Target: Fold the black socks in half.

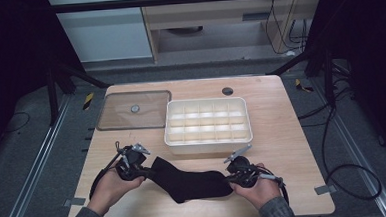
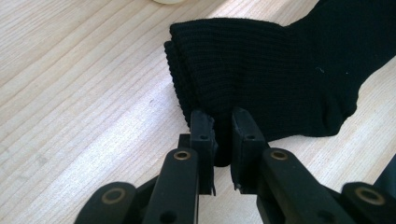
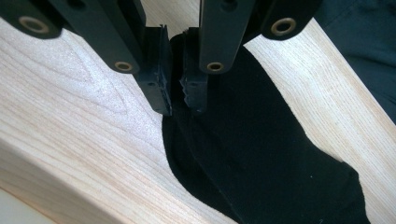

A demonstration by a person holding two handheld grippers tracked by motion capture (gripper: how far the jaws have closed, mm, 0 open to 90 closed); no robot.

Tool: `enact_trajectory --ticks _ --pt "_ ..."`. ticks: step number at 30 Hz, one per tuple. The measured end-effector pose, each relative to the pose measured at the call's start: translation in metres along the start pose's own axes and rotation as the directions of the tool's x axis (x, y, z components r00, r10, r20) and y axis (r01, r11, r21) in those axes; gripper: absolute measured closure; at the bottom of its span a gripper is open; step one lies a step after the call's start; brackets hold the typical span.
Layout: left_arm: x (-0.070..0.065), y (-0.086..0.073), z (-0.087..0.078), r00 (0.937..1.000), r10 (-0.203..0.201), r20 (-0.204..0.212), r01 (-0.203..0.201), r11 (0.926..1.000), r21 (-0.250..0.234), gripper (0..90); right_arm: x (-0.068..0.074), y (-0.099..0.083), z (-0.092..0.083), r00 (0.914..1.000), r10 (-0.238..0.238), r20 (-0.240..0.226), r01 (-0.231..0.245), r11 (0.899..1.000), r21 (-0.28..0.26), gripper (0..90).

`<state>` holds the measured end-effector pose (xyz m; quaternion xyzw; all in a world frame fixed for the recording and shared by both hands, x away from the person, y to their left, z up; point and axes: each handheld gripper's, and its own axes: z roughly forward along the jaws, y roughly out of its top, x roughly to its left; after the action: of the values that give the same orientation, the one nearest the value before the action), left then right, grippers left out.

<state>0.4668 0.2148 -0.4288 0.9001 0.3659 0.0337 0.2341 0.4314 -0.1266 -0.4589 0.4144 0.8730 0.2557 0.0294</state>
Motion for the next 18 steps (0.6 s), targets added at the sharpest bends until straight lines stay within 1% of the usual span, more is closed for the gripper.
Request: enact_trajectory --ticks 3,5,11,18 --pt "0.0009 0.0004 0.0006 1.0000 -0.009 0.002 0.009 0.9999 -0.006 80.6 0.0003 -0.0006 -0.0006 1.0000 -0.002 -0.005 0.002 1.000 -0.013 82.9" --pt "0.0008 0.0007 0.0003 1.0000 -0.006 0.004 0.006 1.0000 -0.007 80.6 0.0005 -0.0009 -0.0009 1.0000 0.004 -0.006 -0.004 1.000 -0.014 82.9" --pt "0.0007 0.0017 -0.0028 1.0000 -0.005 0.005 0.005 0.9999 -0.015 80.6 -0.0005 0.0002 -0.0008 1.0000 0.000 -0.006 0.000 1.000 -0.011 82.9" --pt "0.0020 0.0035 -0.0076 1.0000 0.002 -0.002 -0.003 0.9999 -0.013 80.6 0.0034 0.0034 0.0020 0.9999 -0.006 -0.009 0.006 1.000 -0.005 82.9"
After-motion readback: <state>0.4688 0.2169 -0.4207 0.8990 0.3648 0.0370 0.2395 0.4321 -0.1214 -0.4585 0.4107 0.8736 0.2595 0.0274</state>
